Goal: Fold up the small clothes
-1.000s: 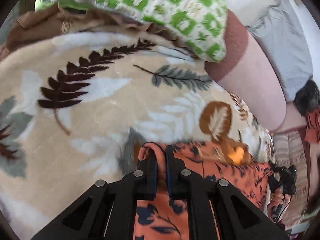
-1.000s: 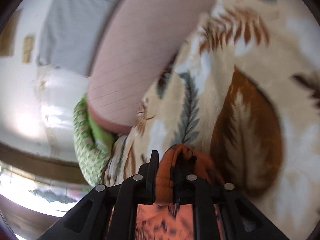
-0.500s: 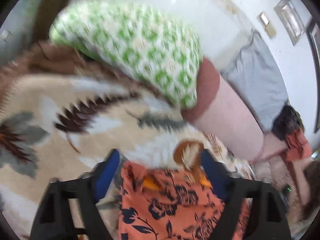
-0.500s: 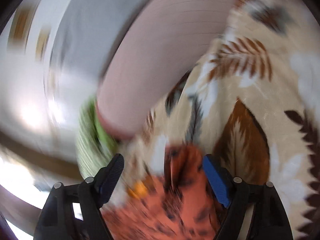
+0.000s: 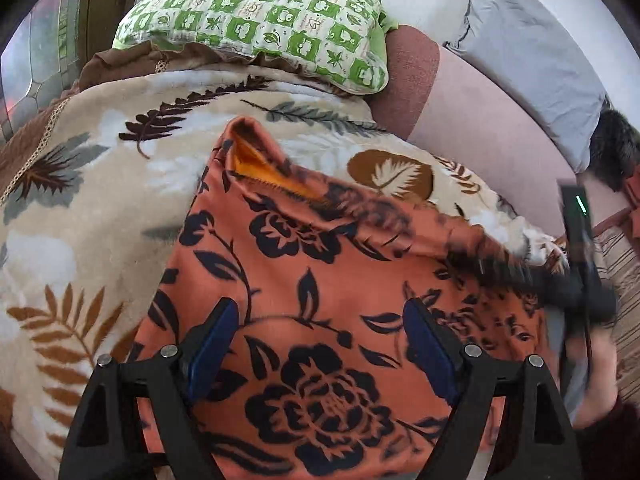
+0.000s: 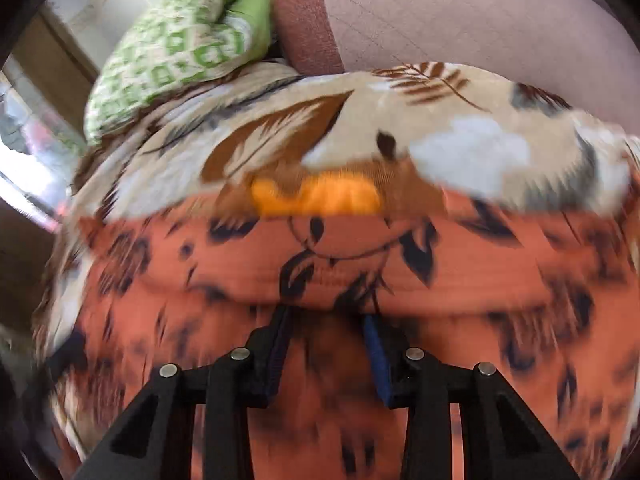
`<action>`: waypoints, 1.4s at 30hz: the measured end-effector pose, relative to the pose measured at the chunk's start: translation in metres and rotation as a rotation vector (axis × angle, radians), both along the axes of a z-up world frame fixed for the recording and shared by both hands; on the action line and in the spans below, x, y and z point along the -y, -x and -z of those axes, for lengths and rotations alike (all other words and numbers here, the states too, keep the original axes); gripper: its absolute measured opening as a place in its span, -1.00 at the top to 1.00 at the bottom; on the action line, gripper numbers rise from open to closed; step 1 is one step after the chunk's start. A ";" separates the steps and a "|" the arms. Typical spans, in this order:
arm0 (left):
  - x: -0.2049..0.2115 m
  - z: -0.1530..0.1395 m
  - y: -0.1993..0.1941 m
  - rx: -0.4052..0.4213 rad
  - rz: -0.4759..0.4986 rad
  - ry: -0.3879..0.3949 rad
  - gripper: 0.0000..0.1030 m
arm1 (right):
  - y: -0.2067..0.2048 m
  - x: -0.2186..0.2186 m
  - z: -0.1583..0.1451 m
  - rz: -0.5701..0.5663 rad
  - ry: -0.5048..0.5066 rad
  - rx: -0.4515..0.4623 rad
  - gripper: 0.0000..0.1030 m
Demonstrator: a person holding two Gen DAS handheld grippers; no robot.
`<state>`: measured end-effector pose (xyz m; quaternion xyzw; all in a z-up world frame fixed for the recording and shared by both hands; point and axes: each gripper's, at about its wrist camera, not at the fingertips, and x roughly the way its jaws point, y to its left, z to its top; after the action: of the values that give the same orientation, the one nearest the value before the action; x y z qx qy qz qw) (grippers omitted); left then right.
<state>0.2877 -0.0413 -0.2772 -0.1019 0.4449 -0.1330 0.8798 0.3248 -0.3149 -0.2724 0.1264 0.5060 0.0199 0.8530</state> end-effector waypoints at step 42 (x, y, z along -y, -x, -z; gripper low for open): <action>0.015 0.014 0.003 -0.050 -0.068 -0.326 -0.67 | 0.065 0.167 0.011 0.424 -0.285 0.059 0.30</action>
<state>0.2845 -0.0566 -0.2915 0.0240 0.4787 -0.0268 0.8773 0.2594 -0.4816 -0.2837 0.3479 0.4354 -0.0849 0.8260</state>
